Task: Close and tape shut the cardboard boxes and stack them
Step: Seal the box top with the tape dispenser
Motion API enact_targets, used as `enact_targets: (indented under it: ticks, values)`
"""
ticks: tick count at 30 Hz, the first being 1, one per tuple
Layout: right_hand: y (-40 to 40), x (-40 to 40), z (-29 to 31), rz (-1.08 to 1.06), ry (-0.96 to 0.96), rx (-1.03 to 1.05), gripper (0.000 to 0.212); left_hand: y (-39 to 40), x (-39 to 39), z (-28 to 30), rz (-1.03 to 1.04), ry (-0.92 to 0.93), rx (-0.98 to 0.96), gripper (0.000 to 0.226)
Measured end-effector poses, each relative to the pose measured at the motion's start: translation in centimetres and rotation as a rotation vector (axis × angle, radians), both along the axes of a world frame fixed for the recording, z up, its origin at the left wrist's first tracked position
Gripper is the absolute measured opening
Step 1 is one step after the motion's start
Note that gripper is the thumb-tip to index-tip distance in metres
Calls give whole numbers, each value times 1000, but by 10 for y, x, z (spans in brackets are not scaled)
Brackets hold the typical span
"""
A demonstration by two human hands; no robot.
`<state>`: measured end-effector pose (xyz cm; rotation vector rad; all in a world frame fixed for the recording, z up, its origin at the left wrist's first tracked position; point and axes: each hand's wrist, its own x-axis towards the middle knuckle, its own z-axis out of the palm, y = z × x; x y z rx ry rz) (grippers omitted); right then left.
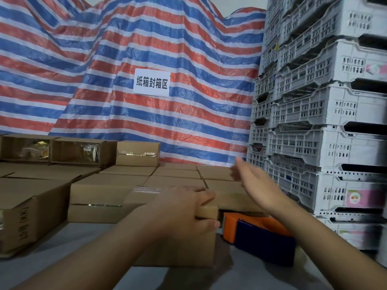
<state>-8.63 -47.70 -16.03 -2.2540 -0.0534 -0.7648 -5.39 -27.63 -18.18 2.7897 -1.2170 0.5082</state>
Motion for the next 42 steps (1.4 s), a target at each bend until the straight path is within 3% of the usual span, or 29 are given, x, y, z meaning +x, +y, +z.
enact_targets:
  ticks: [2,3,10,15,18,21,23,26,29,31,34,42]
  values:
    - [19,19,9,260,22,451,58,0,0,0,-10,1,-7,73]
    - [28,27,7,330,42,573,59,0,0,1,-15,-1,-10,72]
    - [60,50,-47,385,108,816,56,0,-4,1,-48,-5,-54,71]
    - [59,35,-58,451,94,768,81,2,-7,-2,-18,-47,-128,63]
    - [62,33,-55,427,77,771,73,2,-8,-1,-34,-6,-157,65]
    - [63,28,-51,423,98,845,48,14,-10,6,-160,210,-466,63]
    - [63,24,-48,382,122,882,41,33,-12,12,-152,192,-690,50]
    - [65,11,-49,273,164,884,42,69,-11,8,-59,83,-919,47]
    - [71,-6,-60,216,242,823,63,95,-4,-16,65,247,-1102,78]
    - [73,-16,-69,235,236,656,73,99,-2,-38,161,490,-1143,87]
    - [81,-28,-68,296,301,533,86,95,-10,-59,122,802,-1259,69]
    - [78,-42,-72,313,323,317,87,95,-19,-63,158,760,-1294,44]
